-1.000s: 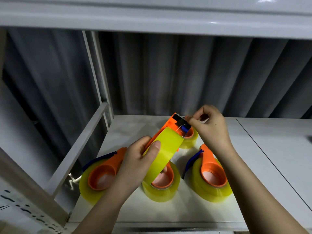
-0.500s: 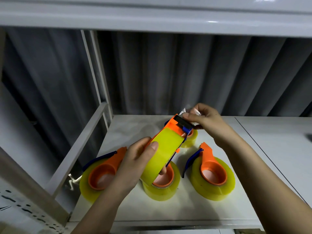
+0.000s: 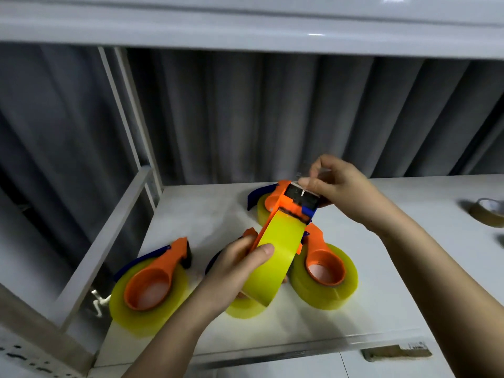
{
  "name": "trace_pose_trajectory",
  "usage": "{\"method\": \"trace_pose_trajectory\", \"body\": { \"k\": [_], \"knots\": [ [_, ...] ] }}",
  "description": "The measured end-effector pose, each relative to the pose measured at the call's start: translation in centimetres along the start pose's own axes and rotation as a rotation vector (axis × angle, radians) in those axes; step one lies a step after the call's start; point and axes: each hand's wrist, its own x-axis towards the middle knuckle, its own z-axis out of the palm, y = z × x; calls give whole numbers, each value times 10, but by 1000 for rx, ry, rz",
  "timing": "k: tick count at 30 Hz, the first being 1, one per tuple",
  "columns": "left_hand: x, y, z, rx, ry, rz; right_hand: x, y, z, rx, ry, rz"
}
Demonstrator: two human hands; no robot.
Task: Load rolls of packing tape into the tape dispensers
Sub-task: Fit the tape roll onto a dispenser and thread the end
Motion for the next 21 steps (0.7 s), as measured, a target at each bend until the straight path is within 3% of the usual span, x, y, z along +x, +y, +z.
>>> {"method": "trace_pose_trajectory", "body": {
  "k": [4,10,13,18,21],
  "knots": [
    [12,-7,24,14,-61,-20,-15,3,-2,-341,157,-72],
    [25,-4,54,139,13,-46,-29,16,-9,-446,274,-122],
    [30,-3,59,135,-28,-72,-33,21,-16,-432,310,-107],
    [39,-1,69,100,-85,-107,-35,32,-38,-209,301,-13],
    [44,-5,85,35,-125,-164,-39,40,-50,-276,297,-5]
  ]
}}
